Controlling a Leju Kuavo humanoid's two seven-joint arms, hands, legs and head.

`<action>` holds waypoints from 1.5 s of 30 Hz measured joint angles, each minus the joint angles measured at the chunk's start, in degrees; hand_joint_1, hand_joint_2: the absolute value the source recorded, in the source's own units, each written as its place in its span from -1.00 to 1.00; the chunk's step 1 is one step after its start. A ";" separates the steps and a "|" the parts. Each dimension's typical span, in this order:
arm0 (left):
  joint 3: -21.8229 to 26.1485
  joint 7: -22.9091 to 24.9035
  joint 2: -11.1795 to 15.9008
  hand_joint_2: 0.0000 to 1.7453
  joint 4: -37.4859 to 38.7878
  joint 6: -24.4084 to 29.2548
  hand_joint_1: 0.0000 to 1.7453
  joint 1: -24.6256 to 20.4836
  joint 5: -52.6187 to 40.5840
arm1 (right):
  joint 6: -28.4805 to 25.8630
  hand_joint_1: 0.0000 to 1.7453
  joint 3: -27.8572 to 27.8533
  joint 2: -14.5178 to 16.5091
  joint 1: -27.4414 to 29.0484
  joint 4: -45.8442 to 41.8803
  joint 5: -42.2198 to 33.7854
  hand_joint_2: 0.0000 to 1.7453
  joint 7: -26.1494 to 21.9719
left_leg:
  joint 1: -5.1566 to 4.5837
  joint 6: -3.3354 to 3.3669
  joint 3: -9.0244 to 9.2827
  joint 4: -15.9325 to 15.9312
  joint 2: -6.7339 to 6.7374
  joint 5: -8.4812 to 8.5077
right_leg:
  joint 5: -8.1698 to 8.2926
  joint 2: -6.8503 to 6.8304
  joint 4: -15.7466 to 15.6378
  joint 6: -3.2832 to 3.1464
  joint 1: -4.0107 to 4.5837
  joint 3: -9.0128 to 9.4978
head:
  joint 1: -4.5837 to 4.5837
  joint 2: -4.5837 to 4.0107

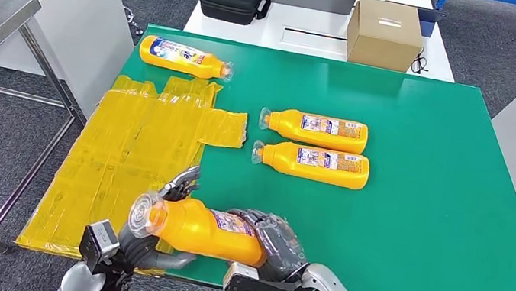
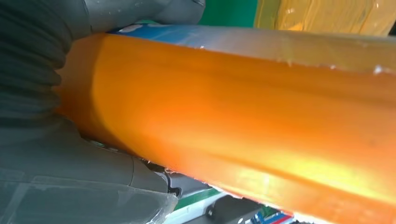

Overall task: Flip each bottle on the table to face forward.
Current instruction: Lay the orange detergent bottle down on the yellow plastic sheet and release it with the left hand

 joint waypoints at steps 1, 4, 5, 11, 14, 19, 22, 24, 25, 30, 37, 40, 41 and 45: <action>-0.23 -0.01 0.14 1.00 0.07 0.00 -0.43 0.02 -0.17 | 0.03 1.00 0.28 -0.14 -0.18 0.35 -0.19 1.00 -0.02 | 0.00 0.00 0.00 0.00 0.00 0.00 | 0.00 0.00 0.00 0.00 0.00 0.00 | 0.00 0.00; -1.10 -0.04 0.61 1.00 0.15 -0.01 0.59 0.05 -0.78 | 0.15 1.00 1.24 -0.45 -1.21 1.73 -1.10 1.00 -0.04 | 0.00 0.00 0.00 0.00 0.01 0.00 | 0.00 0.01 0.00 0.00 0.01 0.00 | 0.00 0.00; -1.42 -0.06 0.77 1.00 0.17 -0.01 0.60 0.05 -0.93 | 0.19 1.00 1.58 -0.51 -1.60 2.20 -1.40 1.00 -0.03 | 0.00 0.00 0.01 0.00 0.01 0.00 | 0.00 0.01 0.00 0.00 0.01 0.00 | 0.00 0.00; -2.64 -0.40 1.46 1.00 0.65 -0.07 0.86 0.03 -1.52 | 0.48 1.00 2.98 -0.73 -2.86 4.17 -1.93 1.00 0.22 | 0.01 0.00 0.01 0.00 0.01 0.02 | 0.00 0.01 0.01 -0.01 0.01 0.00 | 0.00 0.00; -2.97 -1.09 1.75 1.00 1.01 -0.35 0.98 0.02 -1.85 | 0.49 1.00 3.70 -1.01 -3.12 4.78 -1.99 1.00 0.42 | 0.01 0.00 0.01 0.00 0.01 0.01 | 0.00 0.01 0.01 0.00 0.01 -0.01 | 0.00 0.00; -3.57 -1.74 2.28 1.00 1.22 -0.51 1.00 0.02 -2.07 | 0.49 0.93 4.48 -1.33 -3.29 5.38 -2.02 1.00 0.44 | 0.00 0.00 0.00 0.00 0.01 0.01 | 0.00 0.01 0.00 0.00 0.00 -0.01 | 0.00 0.00; -3.69 -1.99 2.40 1.00 1.42 -0.52 1.00 0.02 -2.01 | 0.49 -0.55 4.81 -1.44 -3.45 5.64 -2.02 1.00 0.44 | 0.00 0.00 0.01 0.00 0.01 0.01 | 0.00 0.01 0.00 0.00 0.00 -0.01 | -0.01 0.00; -3.76 -2.54 2.41 1.00 1.43 -0.37 1.00 0.03 -1.75 | 0.47 -1.00 5.21 -1.52 -3.54 5.82 -2.02 1.00 0.58 | 0.00 0.00 0.01 0.00 0.01 0.01 | 0.00 0.01 0.00 0.00 0.00 0.00 | -0.01 0.00; -3.80 -3.03 2.40 1.00 1.33 -0.04 1.00 0.07 -1.58 | 0.37 -1.00 5.42 -1.54 -3.55 5.91 -2.03 1.00 0.79 | 0.00 0.00 0.01 0.00 0.01 0.01 | 0.00 0.01 0.00 0.00 0.01 0.00 | -0.01 0.00; -3.57 -4.87 2.39 1.00 -1.43 2.36 1.00 0.92 -1.20 | -0.62 -1.00 6.02 -1.73 -3.47 6.14 -2.51 1.00 1.85 | 0.01 0.00 0.01 0.00 0.00 0.01 | 0.00 0.00 0.01 0.00 0.01 0.00 | 0.00 0.00; -1.11 -4.82 2.39 1.00 -9.25 6.74 1.00 2.96 -3.48 | -4.05 -1.00 5.28 -2.21 -2.64 5.59 -1.85 1.00 2.99 | 0.01 0.00 0.01 0.00 0.01 0.01 | 0.00 0.00 0.01 0.00 0.01 -0.01 | -0.01 0.00; -0.17 -4.21 2.37 1.00 -11.47 9.46 1.00 3.29 -6.15 | -5.21 -1.00 4.77 -2.37 -2.27 5.28 -1.09 1.00 3.50 | 0.01 0.00 0.01 0.00 0.01 0.01 | 0.00 0.00 0.01 0.00 0.01 0.00 | 0.00 0.00; 0.22 -3.63 2.35 1.00 -12.20 11.22 1.00 3.32 -7.88 | -5.90 -1.00 4.47 -2.39 -2.03 5.06 -0.56 1.00 3.81 | 0.01 0.00 0.01 0.00 0.00 0.01 | 0.00 0.00 0.01 0.00 0.01 0.00 | 0.00 0.00; 2.20 -0.41 2.33 1.00 -15.11 16.41 1.00 2.98 -13.54 | -7.72 -1.00 2.56 -2.38 -1.15 3.21 1.19 1.00 4.57 | 0.01 0.01 0.01 0.00 0.00 0.02 | 0.01 0.00 0.01 -0.01 0.01 0.01 | 0.00 0.00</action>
